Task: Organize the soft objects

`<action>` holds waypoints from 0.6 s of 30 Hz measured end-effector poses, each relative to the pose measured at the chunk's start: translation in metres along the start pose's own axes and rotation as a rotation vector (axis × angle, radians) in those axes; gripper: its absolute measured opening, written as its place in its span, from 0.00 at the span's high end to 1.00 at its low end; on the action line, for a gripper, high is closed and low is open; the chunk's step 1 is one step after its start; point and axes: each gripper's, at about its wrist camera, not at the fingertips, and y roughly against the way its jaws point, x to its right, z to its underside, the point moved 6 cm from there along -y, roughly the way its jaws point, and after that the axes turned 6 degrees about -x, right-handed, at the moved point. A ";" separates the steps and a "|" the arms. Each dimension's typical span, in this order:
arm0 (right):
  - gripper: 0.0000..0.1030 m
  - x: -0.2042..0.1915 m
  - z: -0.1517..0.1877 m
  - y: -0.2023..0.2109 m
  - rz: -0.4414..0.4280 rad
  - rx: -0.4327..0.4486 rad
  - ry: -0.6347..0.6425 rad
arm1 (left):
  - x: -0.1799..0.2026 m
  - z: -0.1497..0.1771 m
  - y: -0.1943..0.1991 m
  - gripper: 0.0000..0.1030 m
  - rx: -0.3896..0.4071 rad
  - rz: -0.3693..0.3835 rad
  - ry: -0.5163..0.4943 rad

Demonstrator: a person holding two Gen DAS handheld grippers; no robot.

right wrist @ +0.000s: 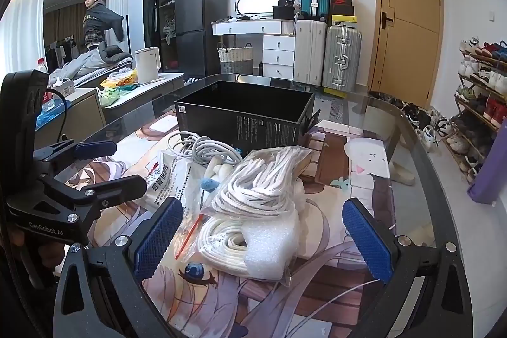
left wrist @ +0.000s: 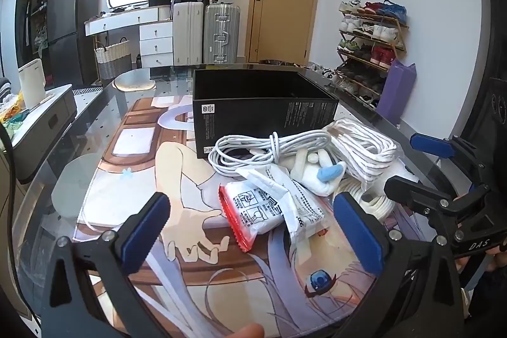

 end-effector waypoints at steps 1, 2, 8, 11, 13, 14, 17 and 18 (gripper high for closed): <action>0.00 0.000 0.000 0.000 0.001 -0.001 0.001 | 0.000 0.000 0.001 0.00 0.002 0.000 0.000; 0.00 0.000 0.000 0.000 0.002 -0.001 0.001 | 0.000 0.000 0.001 0.00 0.003 -0.001 0.000; 0.00 -0.001 -0.001 0.000 0.005 0.003 0.007 | -0.001 0.000 0.001 0.00 0.003 -0.003 0.000; 0.00 -0.001 -0.001 0.000 0.006 0.000 0.007 | -0.003 0.000 0.001 0.00 0.002 -0.005 0.003; 0.00 -0.003 -0.001 0.000 0.008 -0.003 0.011 | -0.003 0.000 0.000 0.00 0.001 -0.008 0.002; 0.00 -0.003 -0.001 0.000 0.008 -0.004 0.012 | -0.004 0.000 0.000 0.00 0.001 -0.009 0.004; 0.00 -0.005 -0.001 0.000 0.009 -0.004 0.015 | -0.004 -0.001 -0.001 0.00 -0.002 -0.008 0.007; 0.00 -0.005 -0.001 0.000 0.008 -0.004 0.017 | -0.005 -0.001 -0.001 0.00 -0.002 -0.010 0.006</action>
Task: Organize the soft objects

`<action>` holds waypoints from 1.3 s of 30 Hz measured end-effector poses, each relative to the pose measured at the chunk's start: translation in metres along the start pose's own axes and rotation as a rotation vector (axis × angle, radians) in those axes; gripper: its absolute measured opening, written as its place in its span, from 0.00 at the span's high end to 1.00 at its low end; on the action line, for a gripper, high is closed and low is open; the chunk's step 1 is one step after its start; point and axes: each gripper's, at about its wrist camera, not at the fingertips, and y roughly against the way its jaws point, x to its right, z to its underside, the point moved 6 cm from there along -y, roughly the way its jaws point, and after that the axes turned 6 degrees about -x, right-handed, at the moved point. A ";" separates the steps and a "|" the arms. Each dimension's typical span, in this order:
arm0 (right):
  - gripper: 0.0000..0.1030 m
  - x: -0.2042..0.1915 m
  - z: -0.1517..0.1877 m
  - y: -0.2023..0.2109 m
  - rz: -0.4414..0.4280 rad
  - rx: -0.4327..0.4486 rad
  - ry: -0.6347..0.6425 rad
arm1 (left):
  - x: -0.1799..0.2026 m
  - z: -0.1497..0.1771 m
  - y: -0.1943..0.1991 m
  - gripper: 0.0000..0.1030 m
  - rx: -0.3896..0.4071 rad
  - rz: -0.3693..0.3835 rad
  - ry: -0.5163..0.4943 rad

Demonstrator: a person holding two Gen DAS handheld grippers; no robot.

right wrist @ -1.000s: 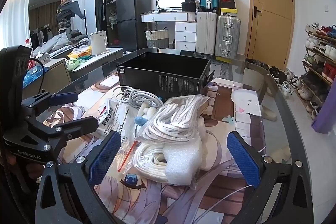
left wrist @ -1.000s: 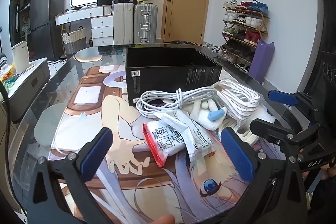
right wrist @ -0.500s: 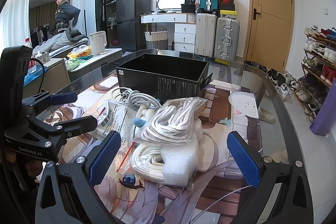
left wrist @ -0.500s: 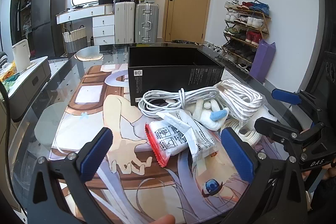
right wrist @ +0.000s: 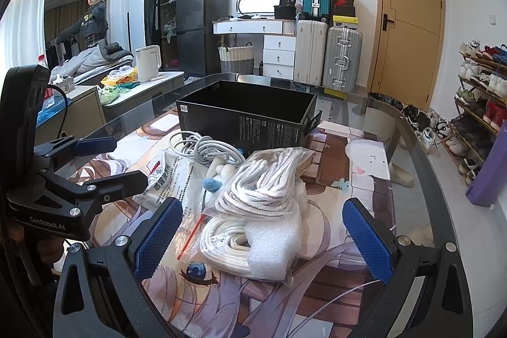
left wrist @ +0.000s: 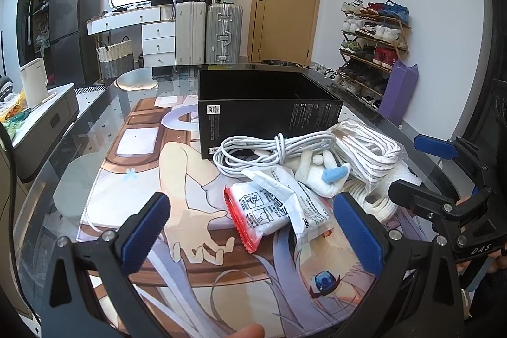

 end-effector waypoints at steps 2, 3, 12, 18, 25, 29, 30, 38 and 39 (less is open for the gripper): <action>0.00 0.000 -0.001 0.000 0.002 -0.001 0.001 | 0.000 0.000 -0.001 0.00 -0.002 -0.003 -0.002; 0.00 0.000 0.000 0.000 0.002 -0.001 0.000 | 0.000 0.000 -0.001 0.00 -0.001 -0.005 -0.002; 0.00 0.001 0.000 0.002 0.006 0.001 -0.002 | -0.001 0.000 -0.001 0.00 0.000 -0.004 -0.002; 0.00 0.002 0.000 0.002 0.010 -0.001 0.004 | -0.003 0.000 -0.002 0.00 0.004 -0.008 0.000; 0.00 0.002 -0.001 0.001 0.007 -0.001 -0.002 | -0.005 -0.001 0.000 0.00 0.006 -0.013 0.001; 0.00 0.002 -0.001 0.001 0.010 -0.001 0.001 | -0.005 -0.001 0.000 0.00 0.005 -0.017 0.001; 0.00 0.003 -0.001 0.002 0.010 -0.002 0.001 | -0.007 -0.002 0.000 0.00 0.005 -0.019 0.004; 0.00 0.006 -0.002 0.000 0.012 -0.016 0.012 | -0.009 -0.003 0.002 0.00 0.002 -0.025 0.000; 0.00 0.007 -0.002 0.001 0.016 -0.016 0.012 | -0.009 -0.003 0.002 0.00 0.001 -0.026 -0.003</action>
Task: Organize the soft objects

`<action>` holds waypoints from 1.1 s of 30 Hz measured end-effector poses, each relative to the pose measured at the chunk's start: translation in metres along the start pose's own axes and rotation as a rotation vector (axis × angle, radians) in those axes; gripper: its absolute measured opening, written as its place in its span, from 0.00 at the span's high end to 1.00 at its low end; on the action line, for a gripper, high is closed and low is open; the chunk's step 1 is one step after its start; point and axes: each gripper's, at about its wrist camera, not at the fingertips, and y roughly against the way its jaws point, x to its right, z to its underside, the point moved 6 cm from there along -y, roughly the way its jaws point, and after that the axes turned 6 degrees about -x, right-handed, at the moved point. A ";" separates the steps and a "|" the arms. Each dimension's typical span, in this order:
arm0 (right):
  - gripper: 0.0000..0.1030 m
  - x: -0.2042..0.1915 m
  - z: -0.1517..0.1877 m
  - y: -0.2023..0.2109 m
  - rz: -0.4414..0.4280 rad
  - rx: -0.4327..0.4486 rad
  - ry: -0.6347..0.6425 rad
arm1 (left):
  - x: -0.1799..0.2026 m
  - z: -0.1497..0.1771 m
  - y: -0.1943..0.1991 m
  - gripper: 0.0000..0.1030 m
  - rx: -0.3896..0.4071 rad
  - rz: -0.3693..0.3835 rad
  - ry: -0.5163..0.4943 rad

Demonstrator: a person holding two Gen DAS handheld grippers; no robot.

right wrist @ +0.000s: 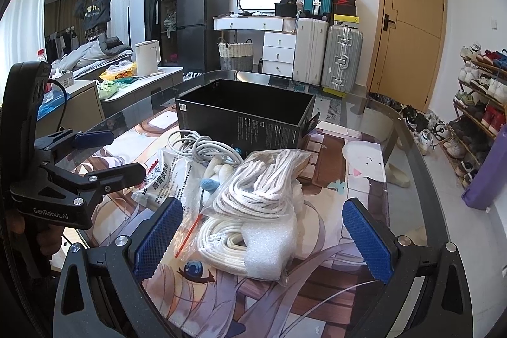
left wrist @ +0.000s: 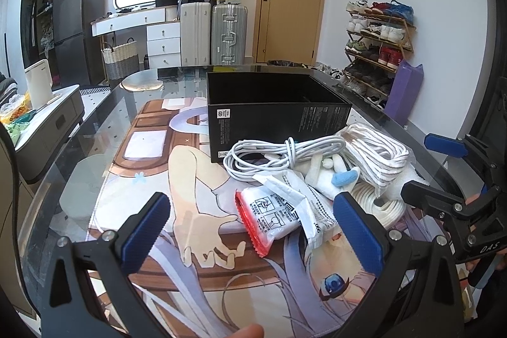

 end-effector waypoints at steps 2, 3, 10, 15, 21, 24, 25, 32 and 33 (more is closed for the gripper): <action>0.00 0.000 -0.001 0.000 0.000 -0.002 0.000 | 0.000 0.000 -0.001 0.00 -0.001 -0.001 -0.003; 0.00 0.001 -0.001 0.000 0.000 -0.002 -0.002 | -0.001 0.000 -0.001 0.00 -0.002 -0.001 -0.003; 0.00 -0.001 -0.001 0.000 -0.011 -0.009 -0.012 | 0.001 -0.001 -0.002 0.00 -0.003 -0.008 -0.004; 0.00 -0.002 -0.004 -0.004 -0.018 -0.016 -0.011 | 0.000 0.000 -0.003 0.00 -0.002 -0.008 -0.005; 0.00 -0.004 -0.006 -0.010 -0.020 -0.033 0.000 | -0.003 0.000 -0.004 0.00 -0.003 -0.015 -0.004; 0.00 -0.005 -0.008 -0.010 -0.018 -0.033 0.010 | -0.005 -0.001 -0.004 0.00 -0.001 -0.014 -0.001; 0.00 -0.005 -0.009 -0.010 -0.016 -0.034 0.014 | -0.005 -0.001 -0.004 0.00 0.000 -0.016 -0.002; 0.00 -0.004 -0.015 -0.008 -0.004 -0.028 0.026 | -0.007 -0.005 -0.003 0.00 0.006 -0.018 0.001; 0.00 -0.004 -0.015 -0.008 0.000 -0.027 0.028 | -0.008 -0.006 -0.003 0.00 0.008 -0.018 0.001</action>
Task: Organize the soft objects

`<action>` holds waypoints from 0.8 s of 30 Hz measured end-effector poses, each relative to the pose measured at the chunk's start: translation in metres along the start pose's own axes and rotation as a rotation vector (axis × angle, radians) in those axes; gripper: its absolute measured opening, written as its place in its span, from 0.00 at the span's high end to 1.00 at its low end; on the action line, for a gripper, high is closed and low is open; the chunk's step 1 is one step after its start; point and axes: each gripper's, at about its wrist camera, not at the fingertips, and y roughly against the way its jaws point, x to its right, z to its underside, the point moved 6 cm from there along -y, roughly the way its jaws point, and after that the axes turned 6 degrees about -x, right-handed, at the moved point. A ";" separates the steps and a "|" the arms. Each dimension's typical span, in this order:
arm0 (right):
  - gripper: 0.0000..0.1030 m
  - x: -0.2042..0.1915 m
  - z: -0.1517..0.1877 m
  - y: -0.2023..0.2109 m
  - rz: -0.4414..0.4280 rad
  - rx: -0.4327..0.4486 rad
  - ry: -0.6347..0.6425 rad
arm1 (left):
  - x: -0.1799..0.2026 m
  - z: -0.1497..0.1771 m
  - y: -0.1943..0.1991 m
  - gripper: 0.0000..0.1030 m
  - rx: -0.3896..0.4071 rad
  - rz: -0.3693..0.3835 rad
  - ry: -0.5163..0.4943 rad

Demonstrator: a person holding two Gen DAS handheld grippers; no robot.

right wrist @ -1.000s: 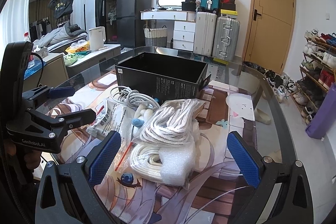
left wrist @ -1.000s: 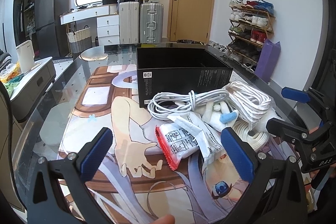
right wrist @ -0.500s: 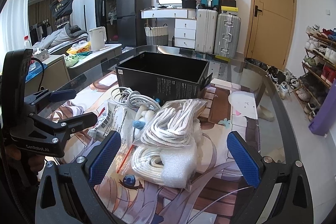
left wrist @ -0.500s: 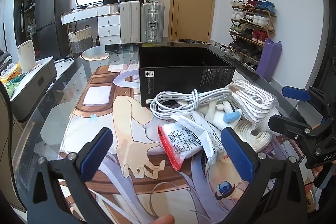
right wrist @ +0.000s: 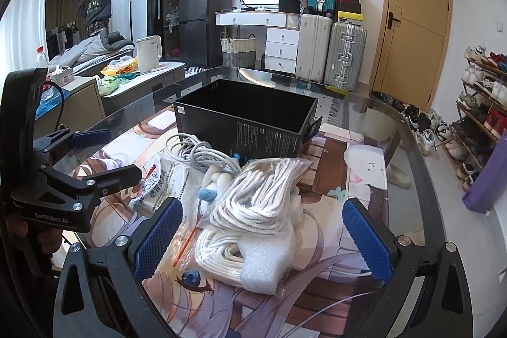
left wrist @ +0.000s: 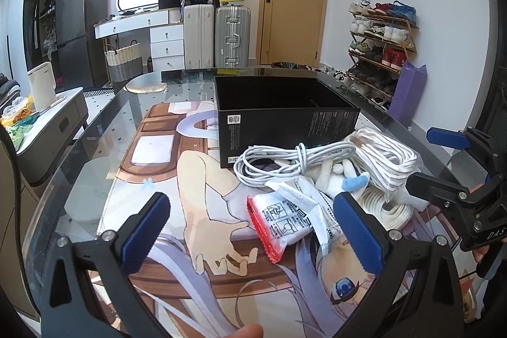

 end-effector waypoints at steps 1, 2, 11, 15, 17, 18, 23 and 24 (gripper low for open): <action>0.00 0.001 -0.001 0.001 0.000 0.000 0.001 | -0.001 -0.001 0.001 0.00 0.002 0.000 0.000; 0.00 0.001 -0.001 0.001 0.002 -0.002 0.001 | -0.001 -0.001 0.001 0.00 0.003 -0.001 0.000; 0.00 0.007 -0.003 -0.016 0.035 -0.058 -0.003 | -0.002 -0.003 0.001 0.00 0.004 -0.014 -0.010; 0.00 0.007 -0.002 -0.025 0.040 -0.086 0.000 | -0.003 -0.004 -0.002 0.00 -0.004 -0.016 -0.013; 0.00 0.006 -0.003 -0.030 0.042 -0.097 0.000 | -0.003 -0.004 -0.003 0.00 -0.008 -0.016 -0.015; 0.00 0.006 -0.003 -0.033 0.036 -0.104 -0.002 | -0.003 -0.003 -0.004 0.00 -0.010 -0.016 -0.016; 0.00 0.003 -0.007 -0.049 0.041 -0.145 -0.004 | -0.005 -0.001 -0.008 0.00 -0.019 -0.020 -0.014; 0.00 0.003 -0.008 -0.051 0.041 -0.148 -0.005 | -0.005 -0.001 -0.008 0.00 -0.019 -0.019 -0.012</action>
